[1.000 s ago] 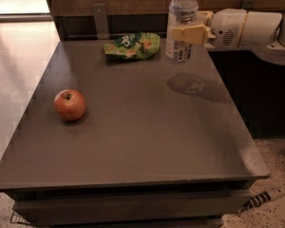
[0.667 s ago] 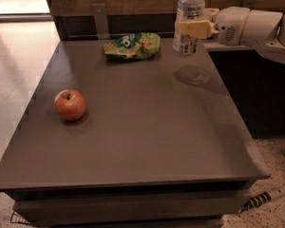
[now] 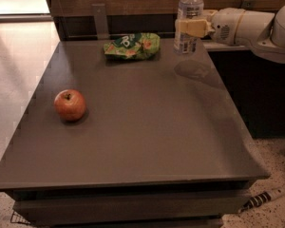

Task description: Move blue plastic bottle near green rice chip bag

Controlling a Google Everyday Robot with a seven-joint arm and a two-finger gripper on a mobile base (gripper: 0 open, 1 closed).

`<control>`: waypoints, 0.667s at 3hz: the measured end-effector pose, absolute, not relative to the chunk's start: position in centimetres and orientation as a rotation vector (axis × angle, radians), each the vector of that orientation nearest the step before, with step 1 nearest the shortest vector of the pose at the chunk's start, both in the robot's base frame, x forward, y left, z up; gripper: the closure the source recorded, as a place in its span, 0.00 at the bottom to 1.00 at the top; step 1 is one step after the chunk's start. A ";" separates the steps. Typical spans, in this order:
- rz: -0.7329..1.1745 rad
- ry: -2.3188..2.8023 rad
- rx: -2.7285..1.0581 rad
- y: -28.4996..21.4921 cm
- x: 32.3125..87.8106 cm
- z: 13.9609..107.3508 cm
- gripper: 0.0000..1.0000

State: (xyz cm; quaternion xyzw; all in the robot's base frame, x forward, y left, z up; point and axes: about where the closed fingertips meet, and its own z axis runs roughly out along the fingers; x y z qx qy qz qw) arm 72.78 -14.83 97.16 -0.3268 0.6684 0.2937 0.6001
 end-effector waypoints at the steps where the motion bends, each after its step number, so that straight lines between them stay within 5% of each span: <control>1: 0.657 1.570 -0.704 -15.5 76.0 96.2 1.00; 2: 0.627 1.574 -0.655 -15.9 78.3 95.0 1.00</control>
Offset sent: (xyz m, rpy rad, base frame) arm 0.0815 -0.0235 -0.0388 0.0365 -0.0068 -0.1818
